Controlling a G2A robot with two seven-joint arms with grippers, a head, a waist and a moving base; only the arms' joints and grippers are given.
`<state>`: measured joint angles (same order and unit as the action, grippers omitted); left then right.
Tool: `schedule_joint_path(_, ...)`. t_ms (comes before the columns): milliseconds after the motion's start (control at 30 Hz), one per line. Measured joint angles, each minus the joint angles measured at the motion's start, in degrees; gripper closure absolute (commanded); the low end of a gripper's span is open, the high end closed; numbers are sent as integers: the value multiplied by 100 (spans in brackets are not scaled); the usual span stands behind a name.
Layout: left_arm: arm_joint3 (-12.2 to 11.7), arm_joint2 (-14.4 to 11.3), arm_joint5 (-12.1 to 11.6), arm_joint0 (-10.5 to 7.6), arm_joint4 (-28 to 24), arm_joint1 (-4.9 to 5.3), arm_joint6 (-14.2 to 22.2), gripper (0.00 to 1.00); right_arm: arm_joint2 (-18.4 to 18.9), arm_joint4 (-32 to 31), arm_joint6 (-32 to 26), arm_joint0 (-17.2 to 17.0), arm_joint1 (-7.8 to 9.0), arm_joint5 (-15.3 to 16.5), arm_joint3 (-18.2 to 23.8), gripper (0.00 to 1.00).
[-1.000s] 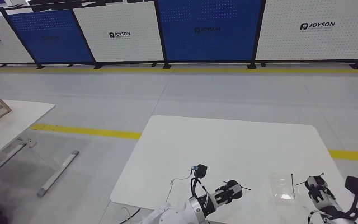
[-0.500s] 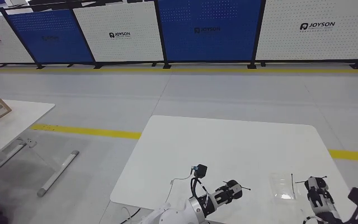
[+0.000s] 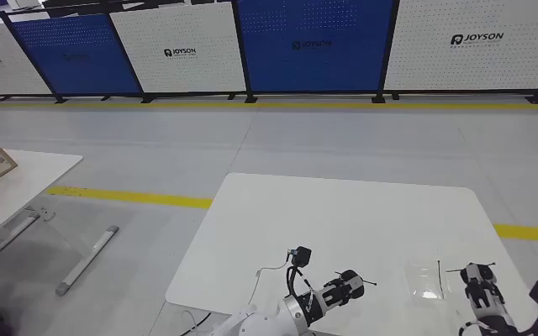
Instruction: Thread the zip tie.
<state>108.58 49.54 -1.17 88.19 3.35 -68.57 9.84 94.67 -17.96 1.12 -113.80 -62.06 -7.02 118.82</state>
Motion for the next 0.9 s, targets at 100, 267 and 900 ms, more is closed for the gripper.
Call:
schedule_joint_path(100, 0, 0, 0, 0, 0, 0, 0, 100, 535, 680, -482, -116, 22, 736, -200, 100)
schedule_joint_path(267, 0, 0, 0, 0, 0, 0, 0, 100, 818, 933, -1147, -258, 40, 1493, -349, 100)
schedule_joint_path(900, 0, 0, 0, 0, 0, 0, 0, 100, 496, 1120, -1311, -20, -8, 1800, -511, 100)
